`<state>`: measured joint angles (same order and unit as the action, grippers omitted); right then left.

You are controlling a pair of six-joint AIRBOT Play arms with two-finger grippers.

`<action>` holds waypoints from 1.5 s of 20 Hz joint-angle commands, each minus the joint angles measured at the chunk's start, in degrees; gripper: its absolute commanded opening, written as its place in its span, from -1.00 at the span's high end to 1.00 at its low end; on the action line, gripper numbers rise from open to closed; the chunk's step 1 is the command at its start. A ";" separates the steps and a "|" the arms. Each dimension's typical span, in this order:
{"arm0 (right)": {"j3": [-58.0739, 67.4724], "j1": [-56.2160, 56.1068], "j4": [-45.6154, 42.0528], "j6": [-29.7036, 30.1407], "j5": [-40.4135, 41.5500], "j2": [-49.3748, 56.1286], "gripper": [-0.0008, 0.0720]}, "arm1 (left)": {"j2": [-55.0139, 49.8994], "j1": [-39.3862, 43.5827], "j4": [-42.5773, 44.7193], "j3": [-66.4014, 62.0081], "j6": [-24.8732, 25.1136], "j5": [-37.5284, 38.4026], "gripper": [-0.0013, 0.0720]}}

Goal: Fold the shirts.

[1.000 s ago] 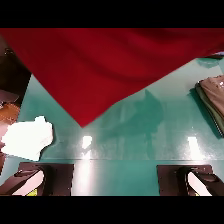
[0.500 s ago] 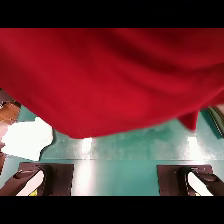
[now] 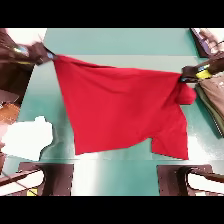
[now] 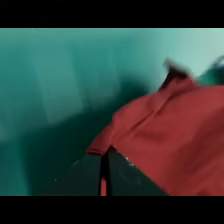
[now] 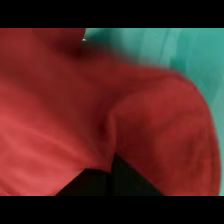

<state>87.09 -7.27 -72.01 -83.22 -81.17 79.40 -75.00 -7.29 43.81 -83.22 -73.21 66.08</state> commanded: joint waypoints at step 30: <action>-26.12 16.20 12.50 10.23 8.55 -16.26 -0.20 | 15.26 -7.21 6.36 58.97 6.19 3.63 -0.05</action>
<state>61.89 8.29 -61.23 -73.69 -72.36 63.79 -60.36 -14.46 50.15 -27.64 -67.33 71.94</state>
